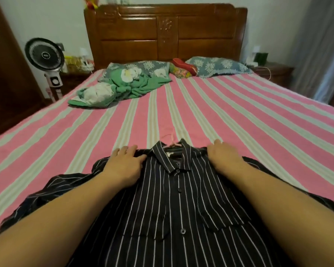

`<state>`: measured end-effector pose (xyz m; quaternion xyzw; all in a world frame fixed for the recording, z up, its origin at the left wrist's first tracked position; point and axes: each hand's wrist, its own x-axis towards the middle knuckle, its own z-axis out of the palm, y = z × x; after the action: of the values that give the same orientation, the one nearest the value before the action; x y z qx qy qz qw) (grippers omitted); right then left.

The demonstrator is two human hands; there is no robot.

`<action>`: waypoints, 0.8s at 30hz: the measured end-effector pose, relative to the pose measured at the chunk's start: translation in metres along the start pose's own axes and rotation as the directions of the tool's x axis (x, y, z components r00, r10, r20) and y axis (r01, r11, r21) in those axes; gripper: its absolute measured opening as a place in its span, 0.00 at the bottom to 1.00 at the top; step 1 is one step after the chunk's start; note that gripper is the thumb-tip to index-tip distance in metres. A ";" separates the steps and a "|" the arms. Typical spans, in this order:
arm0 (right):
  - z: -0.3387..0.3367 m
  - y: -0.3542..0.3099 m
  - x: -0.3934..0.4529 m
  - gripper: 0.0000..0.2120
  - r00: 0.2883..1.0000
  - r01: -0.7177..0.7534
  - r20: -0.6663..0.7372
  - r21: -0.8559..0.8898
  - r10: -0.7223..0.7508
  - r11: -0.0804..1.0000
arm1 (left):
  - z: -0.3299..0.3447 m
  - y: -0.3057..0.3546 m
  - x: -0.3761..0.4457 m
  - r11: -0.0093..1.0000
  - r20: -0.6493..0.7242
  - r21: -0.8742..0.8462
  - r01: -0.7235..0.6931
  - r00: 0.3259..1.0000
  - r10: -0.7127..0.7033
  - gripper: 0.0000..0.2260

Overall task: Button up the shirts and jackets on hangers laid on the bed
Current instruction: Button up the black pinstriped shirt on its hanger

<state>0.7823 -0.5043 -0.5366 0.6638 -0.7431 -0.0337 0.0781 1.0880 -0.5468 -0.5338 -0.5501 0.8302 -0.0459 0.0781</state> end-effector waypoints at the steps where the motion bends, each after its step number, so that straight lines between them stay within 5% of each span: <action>1: -0.008 0.004 0.010 0.08 0.998 -0.015 -0.060 0.008 0.015 1.000 | -0.002 -0.005 0.005 0.998 -0.015 0.033 0.060 0.998 -0.060 0.23; 5: -0.044 0.027 0.062 0.07 0.950 -0.074 -0.303 0.014 0.074 0.997 | -0.030 -0.034 0.042 0.967 -0.039 -0.030 0.255 0.966 -0.256 0.26; 10: -0.054 0.031 0.146 0.09 0.921 -0.077 -0.381 0.016 0.077 0.997 | -0.053 -0.022 0.103 0.989 -0.068 -0.073 0.131 0.988 -0.136 0.27; 15: 0.023 0.008 0.185 0.16 0.977 -0.161 -0.149 -0.024 0.156 0.987 | 0.000 -0.006 0.136 0.965 0.223 -0.179 0.192 0.963 -0.151 0.29; 18: 0.058 -0.002 0.181 0.16 0.976 -0.208 -0.080 -0.067 0.202 0.976 | 0.039 -0.002 0.132 0.944 0.256 -0.221 0.246 0.948 -0.187 0.29; 21: 0.052 -0.001 0.169 0.21 0.980 -0.195 -0.082 -0.176 0.183 0.965 | 0.035 -0.002 0.133 0.936 0.290 -0.241 0.255 0.940 -0.181 0.28; 24: 0.020 -0.009 0.137 0.20 0.996 -0.073 0.050 -0.044 0.075 0.996 | 0.018 -0.003 0.119 0.948 0.392 -0.183 0.262 0.903 -0.174 0.32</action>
<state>0.7734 -0.6424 -0.5478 0.6328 -0.7681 -0.0637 0.0740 1.0486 -0.6572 -0.5604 -0.6439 0.7329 0.1473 0.1634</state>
